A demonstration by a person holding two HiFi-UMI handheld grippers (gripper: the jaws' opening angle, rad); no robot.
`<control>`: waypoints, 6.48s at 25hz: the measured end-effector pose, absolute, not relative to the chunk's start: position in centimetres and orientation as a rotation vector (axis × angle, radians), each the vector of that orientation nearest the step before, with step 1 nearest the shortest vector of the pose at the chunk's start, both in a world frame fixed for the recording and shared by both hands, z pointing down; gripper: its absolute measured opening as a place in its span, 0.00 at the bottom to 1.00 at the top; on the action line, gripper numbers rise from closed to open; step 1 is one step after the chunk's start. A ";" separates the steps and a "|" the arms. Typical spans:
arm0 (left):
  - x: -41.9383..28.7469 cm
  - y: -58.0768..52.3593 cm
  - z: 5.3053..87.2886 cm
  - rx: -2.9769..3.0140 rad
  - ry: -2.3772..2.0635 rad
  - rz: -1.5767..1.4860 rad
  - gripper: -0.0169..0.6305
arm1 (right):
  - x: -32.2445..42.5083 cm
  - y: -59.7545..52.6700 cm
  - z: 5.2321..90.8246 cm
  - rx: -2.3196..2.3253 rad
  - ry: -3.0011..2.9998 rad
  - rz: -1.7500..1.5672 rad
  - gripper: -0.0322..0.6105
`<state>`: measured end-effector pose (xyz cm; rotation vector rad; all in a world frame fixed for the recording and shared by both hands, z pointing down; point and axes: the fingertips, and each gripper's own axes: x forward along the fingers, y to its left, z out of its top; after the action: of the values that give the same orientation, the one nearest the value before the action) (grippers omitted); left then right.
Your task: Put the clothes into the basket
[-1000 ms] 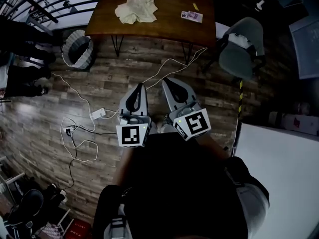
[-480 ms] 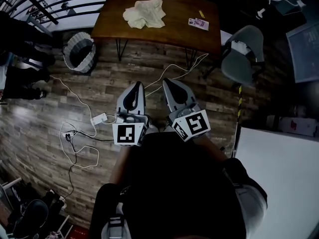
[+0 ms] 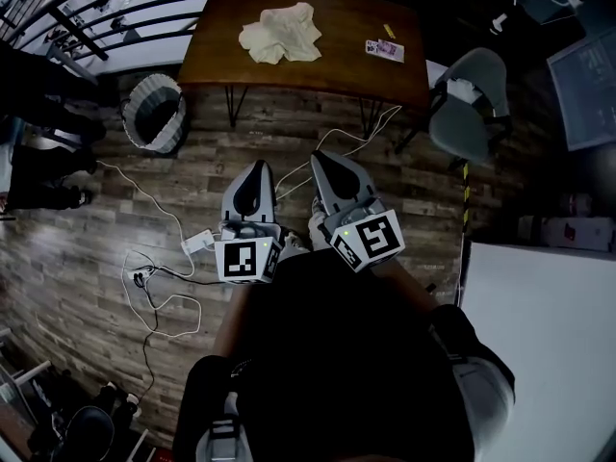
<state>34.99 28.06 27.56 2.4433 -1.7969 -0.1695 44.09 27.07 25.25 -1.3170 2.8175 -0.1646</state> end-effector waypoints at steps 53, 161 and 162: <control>33.5 -7.5 27.2 2.614 -1.590 -0.081 0.04 | 40.0 -6.8 27.4 -1.499 2.829 -0.272 0.06; 24.5 -25.0 29.5 2.369 -1.826 0.006 0.04 | 34.4 -32.4 37.1 -1.525 3.046 -0.388 0.16; 24.2 -24.7 29.5 2.359 -1.838 0.000 0.05 | 34.1 -32.2 36.8 -1.512 3.046 -0.375 0.16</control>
<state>24.17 -24.72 29.53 2.3591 -1.8379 0.0003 34.12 -32.16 36.76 -1.5121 3.0460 -0.3749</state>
